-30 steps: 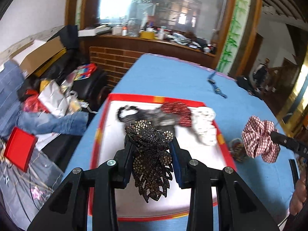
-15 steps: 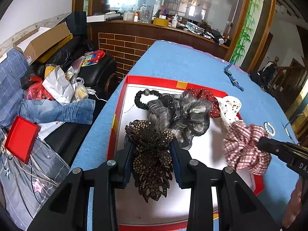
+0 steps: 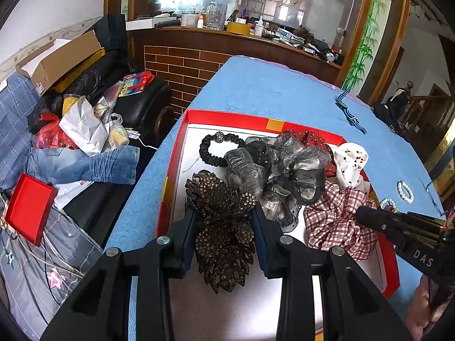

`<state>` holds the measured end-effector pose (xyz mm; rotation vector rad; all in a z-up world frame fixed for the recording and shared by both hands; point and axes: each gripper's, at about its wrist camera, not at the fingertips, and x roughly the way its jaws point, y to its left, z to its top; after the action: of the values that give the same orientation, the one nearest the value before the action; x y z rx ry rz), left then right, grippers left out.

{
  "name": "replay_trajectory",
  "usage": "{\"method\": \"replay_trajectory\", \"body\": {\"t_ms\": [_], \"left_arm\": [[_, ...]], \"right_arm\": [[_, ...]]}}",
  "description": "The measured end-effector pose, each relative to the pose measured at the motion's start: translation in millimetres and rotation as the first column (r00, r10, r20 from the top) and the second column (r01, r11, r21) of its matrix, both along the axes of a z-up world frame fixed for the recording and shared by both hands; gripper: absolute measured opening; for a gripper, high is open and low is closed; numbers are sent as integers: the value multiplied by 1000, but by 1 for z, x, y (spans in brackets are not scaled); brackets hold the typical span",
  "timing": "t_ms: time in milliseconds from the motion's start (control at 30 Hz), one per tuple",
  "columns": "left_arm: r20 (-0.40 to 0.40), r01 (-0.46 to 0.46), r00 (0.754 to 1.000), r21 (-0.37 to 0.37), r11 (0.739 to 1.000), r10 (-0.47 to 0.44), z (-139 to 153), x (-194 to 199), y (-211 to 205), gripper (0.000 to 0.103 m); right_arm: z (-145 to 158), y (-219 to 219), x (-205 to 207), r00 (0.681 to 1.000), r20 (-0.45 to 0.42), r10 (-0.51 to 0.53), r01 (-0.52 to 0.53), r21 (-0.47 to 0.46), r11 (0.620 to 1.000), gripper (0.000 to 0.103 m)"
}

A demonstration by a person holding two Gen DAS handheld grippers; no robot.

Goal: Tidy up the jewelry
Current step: 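Open both grippers to release the brooch and plaid scrunchie in the box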

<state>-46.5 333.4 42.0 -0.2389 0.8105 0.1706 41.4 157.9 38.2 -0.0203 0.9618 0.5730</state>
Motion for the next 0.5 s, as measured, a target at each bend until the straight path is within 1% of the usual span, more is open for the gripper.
{"method": "replay_trajectory", "body": {"t_ms": [233, 433, 500], "left_arm": [[6, 4, 1000, -1, 1000, -4, 1, 0, 0, 36], [11, 5, 1000, -5, 1000, -5, 5, -2, -2, 37], [20, 2, 1000, 1, 1000, -2, 9, -4, -4, 41]], "right_arm": [[-2, 2, 0, 1000, -3, -4, 4, -6, 1000, 9], [2, -2, -1, 1000, -12, 11, -11, 13, 1000, 14], [5, -5, -2, 1000, -16, 14, -13, 24, 1000, 16]]}}
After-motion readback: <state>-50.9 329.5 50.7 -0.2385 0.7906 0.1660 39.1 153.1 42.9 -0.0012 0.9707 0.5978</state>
